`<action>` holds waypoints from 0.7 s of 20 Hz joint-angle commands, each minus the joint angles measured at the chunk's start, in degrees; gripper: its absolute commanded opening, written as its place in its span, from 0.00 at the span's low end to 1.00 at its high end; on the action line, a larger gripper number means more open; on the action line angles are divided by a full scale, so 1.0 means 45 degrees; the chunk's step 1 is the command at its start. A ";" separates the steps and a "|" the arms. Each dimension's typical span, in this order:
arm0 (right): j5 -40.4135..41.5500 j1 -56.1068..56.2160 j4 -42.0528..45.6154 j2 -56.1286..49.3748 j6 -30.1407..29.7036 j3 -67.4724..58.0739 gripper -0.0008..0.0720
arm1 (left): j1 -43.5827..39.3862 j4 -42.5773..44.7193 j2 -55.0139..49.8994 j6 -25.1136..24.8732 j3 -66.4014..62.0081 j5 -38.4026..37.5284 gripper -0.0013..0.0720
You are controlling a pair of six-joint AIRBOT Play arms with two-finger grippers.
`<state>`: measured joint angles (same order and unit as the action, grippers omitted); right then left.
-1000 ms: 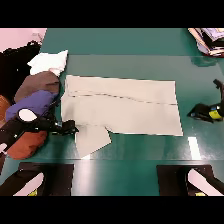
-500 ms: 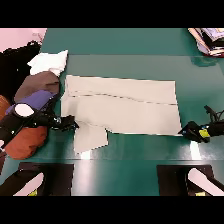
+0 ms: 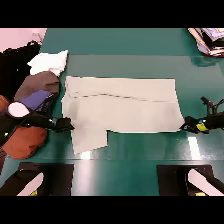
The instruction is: Fold the shirts.
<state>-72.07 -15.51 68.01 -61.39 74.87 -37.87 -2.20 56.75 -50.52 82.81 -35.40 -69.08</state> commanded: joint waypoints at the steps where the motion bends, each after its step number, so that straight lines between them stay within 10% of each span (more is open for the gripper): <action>1: -0.1496 0.0165 0.1559 0.1574 0.0015 -0.0374 0.03 | -0.0005 0.0991 0.1928 0.0957 -0.0189 -0.1904 0.04; 6: -0.4211 0.0165 0.2565 0.4503 0.0024 -0.0398 0.03 | -0.0005 -0.1287 0.4177 0.1948 -0.0233 -0.5153 0.04; 14: -0.2535 0.0277 0.1103 0.2531 0.0257 -0.2069 0.03 | -0.0005 0.0656 0.0374 0.0413 -0.2832 -0.1326 0.05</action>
<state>-87.11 -14.61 75.96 -45.04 75.79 -43.59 -2.24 55.75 -42.09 87.09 -43.46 -81.38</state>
